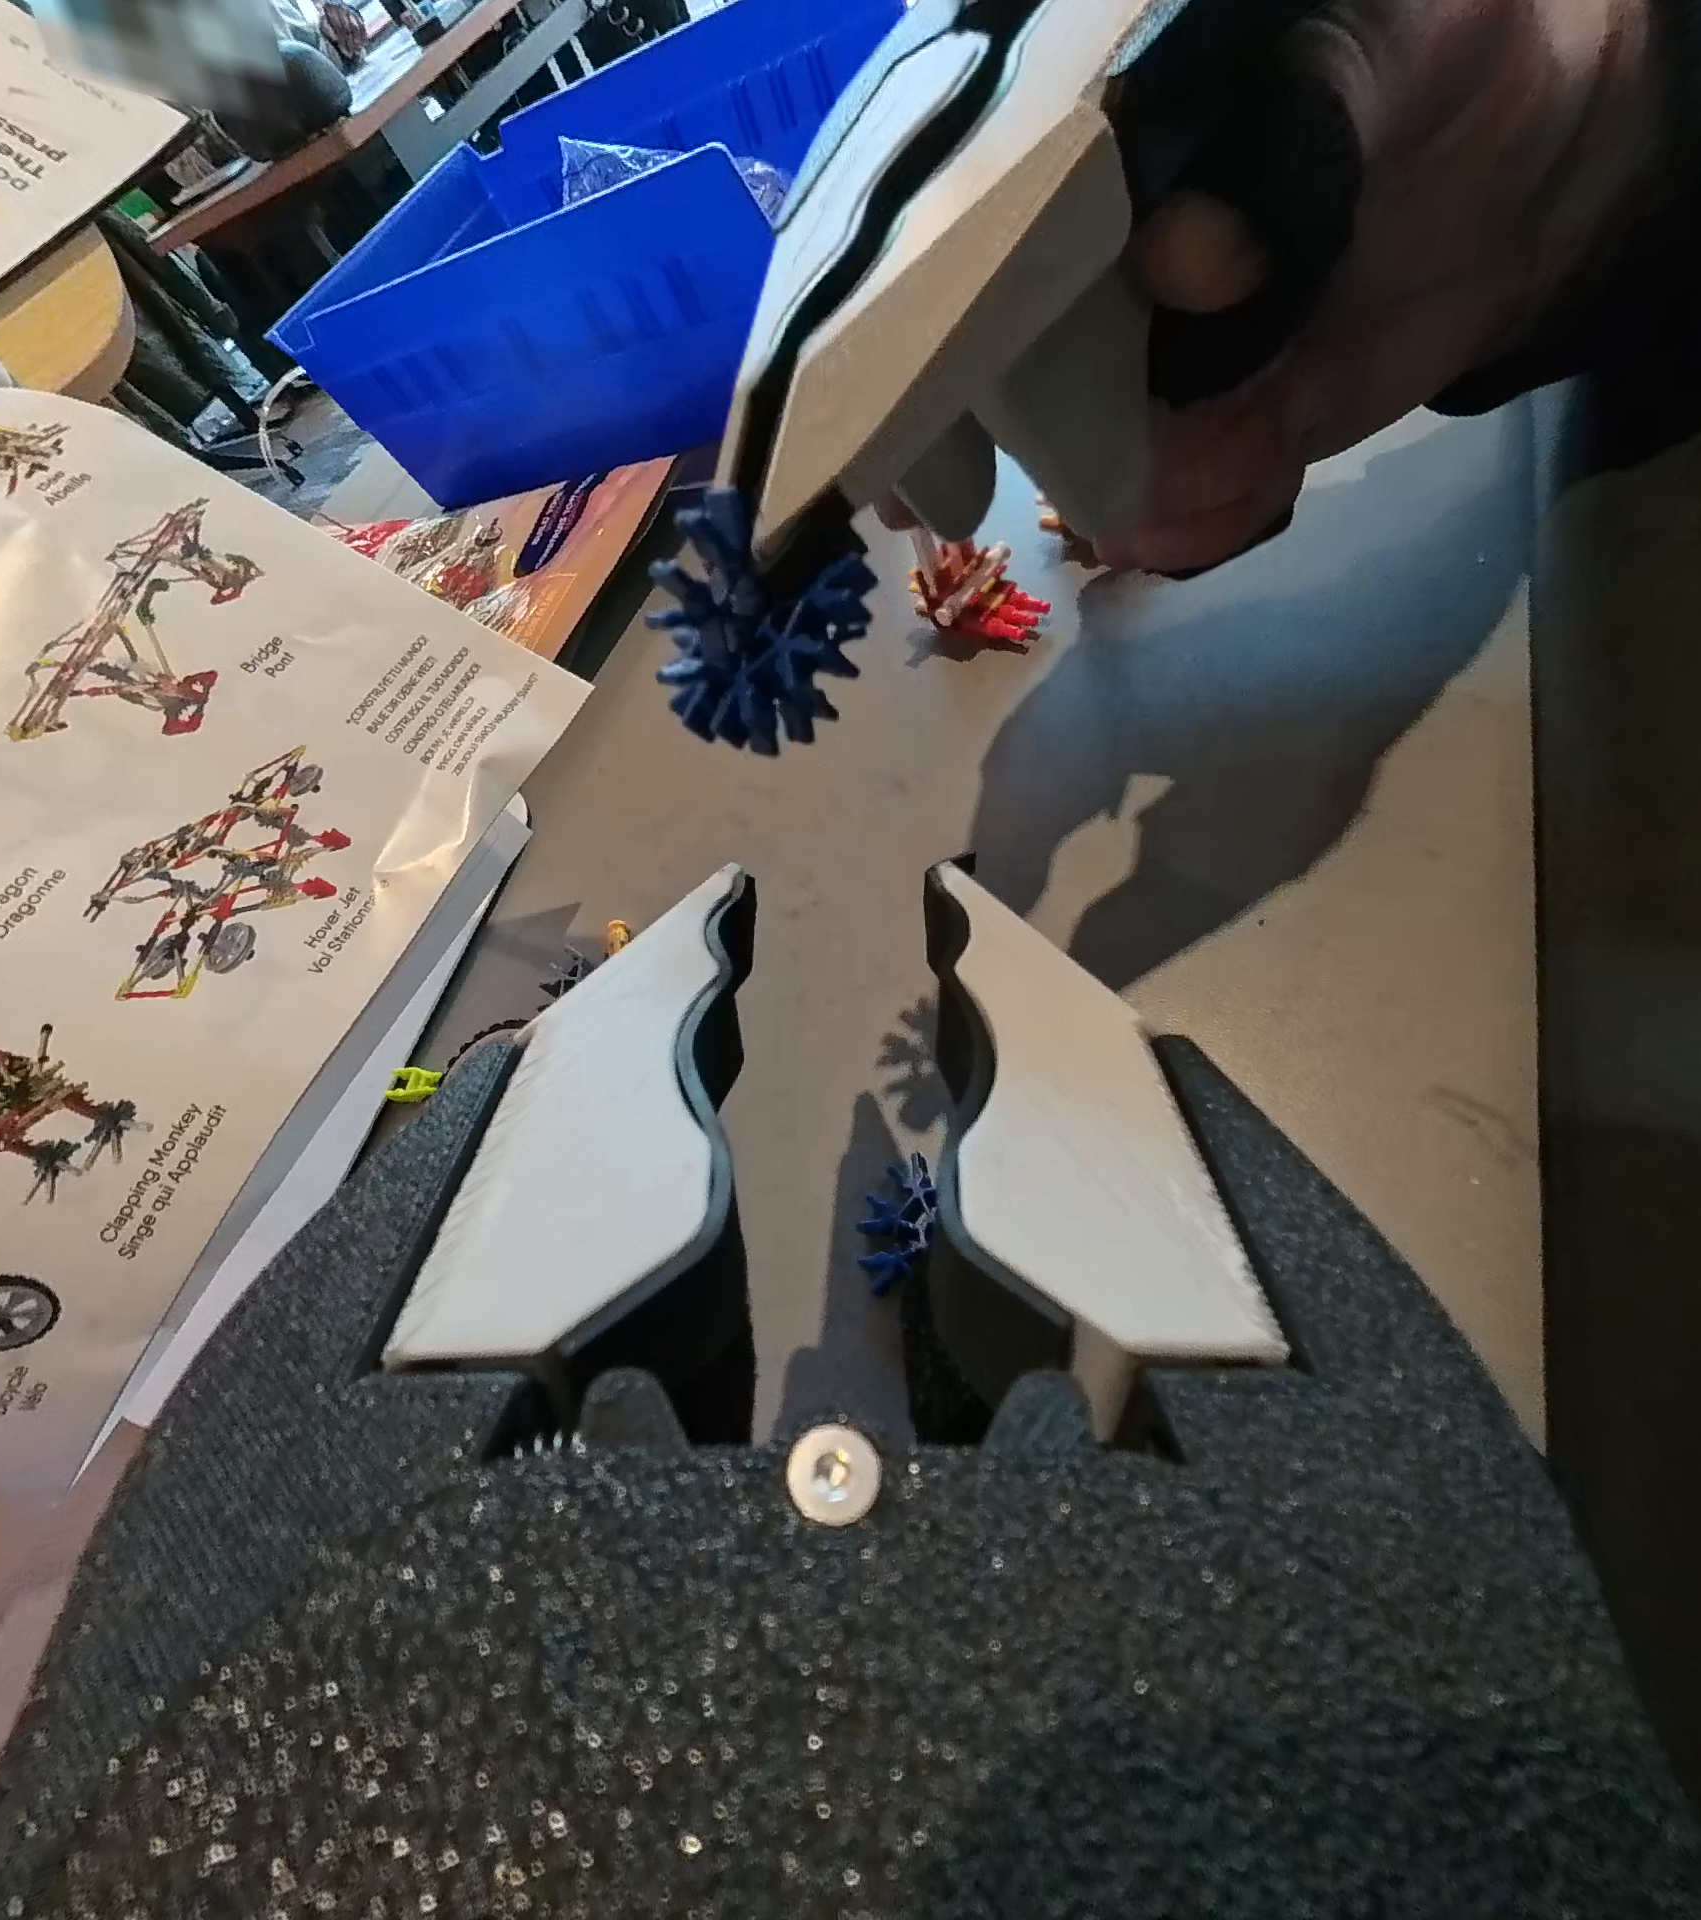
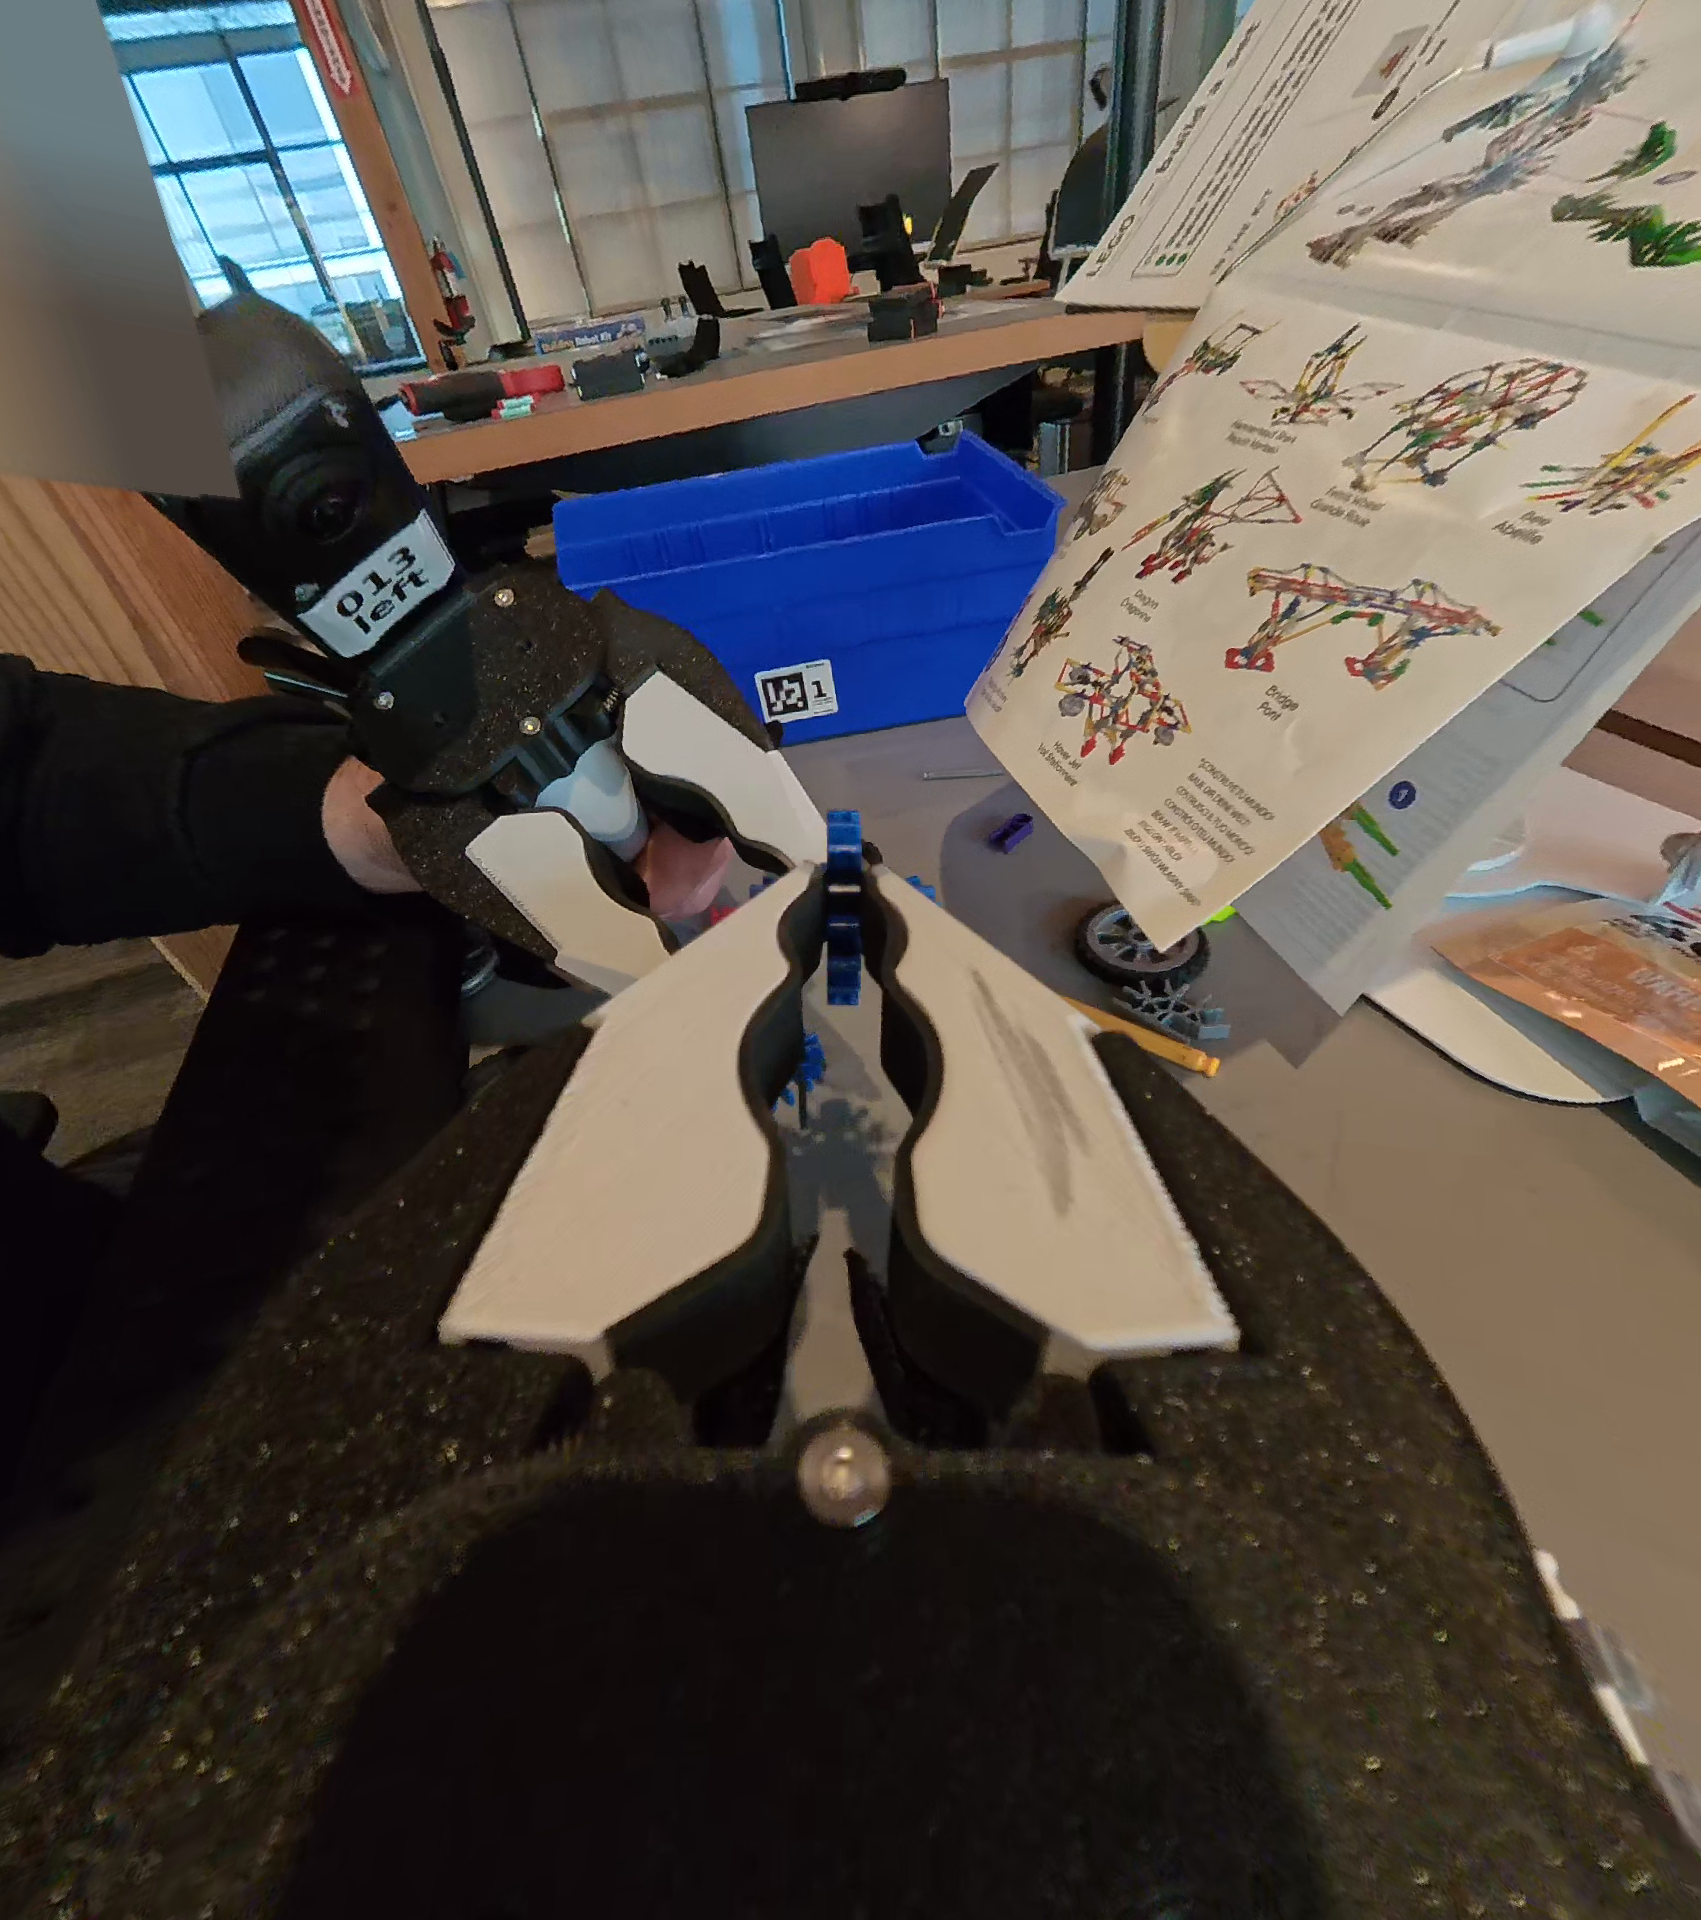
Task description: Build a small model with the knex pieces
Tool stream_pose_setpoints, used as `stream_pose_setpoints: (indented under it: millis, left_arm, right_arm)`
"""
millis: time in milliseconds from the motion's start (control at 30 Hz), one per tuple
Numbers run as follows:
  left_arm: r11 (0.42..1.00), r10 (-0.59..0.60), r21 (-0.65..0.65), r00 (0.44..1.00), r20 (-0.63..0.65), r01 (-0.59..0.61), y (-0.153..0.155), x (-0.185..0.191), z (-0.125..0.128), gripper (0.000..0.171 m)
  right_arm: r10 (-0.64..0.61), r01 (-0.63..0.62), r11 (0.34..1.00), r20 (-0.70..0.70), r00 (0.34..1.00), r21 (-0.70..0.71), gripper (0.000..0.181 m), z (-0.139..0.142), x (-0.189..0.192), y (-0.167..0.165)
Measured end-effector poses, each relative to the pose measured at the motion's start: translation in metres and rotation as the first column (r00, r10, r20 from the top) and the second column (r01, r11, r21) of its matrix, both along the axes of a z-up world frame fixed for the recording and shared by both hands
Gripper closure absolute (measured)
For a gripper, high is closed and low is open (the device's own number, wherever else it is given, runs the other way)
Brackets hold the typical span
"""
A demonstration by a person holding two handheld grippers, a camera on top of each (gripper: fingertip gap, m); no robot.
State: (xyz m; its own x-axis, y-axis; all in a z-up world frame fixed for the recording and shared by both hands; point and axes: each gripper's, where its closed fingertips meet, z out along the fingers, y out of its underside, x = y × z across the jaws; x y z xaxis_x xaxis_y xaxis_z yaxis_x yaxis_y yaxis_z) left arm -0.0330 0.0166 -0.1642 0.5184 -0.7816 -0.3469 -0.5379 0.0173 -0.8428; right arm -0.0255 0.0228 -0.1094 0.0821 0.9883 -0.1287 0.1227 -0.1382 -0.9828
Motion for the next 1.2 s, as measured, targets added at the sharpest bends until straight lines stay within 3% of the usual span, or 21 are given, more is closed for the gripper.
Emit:
stream_pose_setpoints:
  millis: [400, 833, 1000, 1200]
  left_arm:
    - [1.0, -0.001, 0.019, 1.0, 0.0, 0.001, 0.004, 0.008, 0.004, 0.14]
    - [0.997, 0.007, 0.07, 0.994, 0.109, -0.014, 0.022, 0.034, 0.029, 0.138]
    - [0.999, -0.022, 0.04, 0.961, 0.275, 0.012, 0.026, 0.056, 0.055, 0.136]
    - [0.991, -0.073, -0.053, 0.828, 0.556, 0.123, 0.025, 0.074, 0.088, 0.136]
  right_arm:
    - [-0.056, 0.062, 0.997, -0.108, 0.993, 0.053, 0.176, 0.029, 0.023, 0.016]
    - [-0.129, 0.119, 0.991, -0.226, 0.966, -0.054, 0.176, 0.052, 0.055, 0.039]
    - [-0.089, 0.042, 0.987, -0.309, 0.947, -0.157, 0.176, 0.062, 0.063, 0.036]
    - [-0.046, -0.037, 0.974, -0.354, 0.934, -0.224, 0.176, 0.065, 0.067, 0.034]
